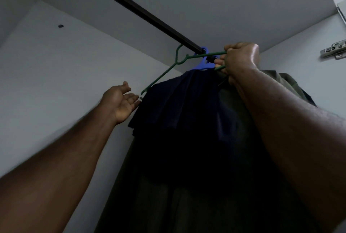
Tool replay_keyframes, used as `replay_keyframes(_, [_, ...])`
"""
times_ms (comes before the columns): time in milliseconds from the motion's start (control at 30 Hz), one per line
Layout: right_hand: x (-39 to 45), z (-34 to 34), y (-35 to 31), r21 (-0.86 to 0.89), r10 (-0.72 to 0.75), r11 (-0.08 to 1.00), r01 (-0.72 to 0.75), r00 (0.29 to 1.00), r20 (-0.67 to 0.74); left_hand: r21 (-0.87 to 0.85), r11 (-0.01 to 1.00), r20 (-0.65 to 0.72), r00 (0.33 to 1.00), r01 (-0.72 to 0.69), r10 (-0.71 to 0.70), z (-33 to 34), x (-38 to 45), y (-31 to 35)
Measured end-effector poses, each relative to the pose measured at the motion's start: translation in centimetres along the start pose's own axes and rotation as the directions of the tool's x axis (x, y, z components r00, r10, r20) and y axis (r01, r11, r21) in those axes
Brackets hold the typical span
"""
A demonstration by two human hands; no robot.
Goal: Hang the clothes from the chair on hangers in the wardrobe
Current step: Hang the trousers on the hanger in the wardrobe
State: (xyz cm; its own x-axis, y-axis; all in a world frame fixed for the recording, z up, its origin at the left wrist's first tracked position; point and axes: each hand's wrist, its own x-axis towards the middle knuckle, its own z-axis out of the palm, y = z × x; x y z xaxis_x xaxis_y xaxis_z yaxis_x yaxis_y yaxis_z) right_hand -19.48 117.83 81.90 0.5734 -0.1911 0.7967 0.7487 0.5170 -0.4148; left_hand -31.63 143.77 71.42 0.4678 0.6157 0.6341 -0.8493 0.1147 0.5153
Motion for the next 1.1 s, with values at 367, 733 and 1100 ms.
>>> replay_keyframes(367, [1.3, -0.4, -2.7, -0.051, -0.099, 0.994, 0.096, 0.993, -0.057, 0.087, 0.996, 0.051, 0.998, 0.016, -0.021, -0.4, -1.9, -0.3])
replay_keyframes(733, [-1.9, -2.8, -2.6, -0.066, -0.101, 0.993, 0.099, 0.994, -0.031, 0.048, 0.999, 0.078, 0.997, 0.006, -0.01, 0.1, -4.6, 0.6])
replay_keyframes(1100, [-7.8, -8.2, -4.6, -0.498, -0.181, 0.833, 0.24, 0.97, 0.165, 0.168, 0.983, 0.071, 0.996, -0.073, 0.062, -1.6, -10.8, 1.1])
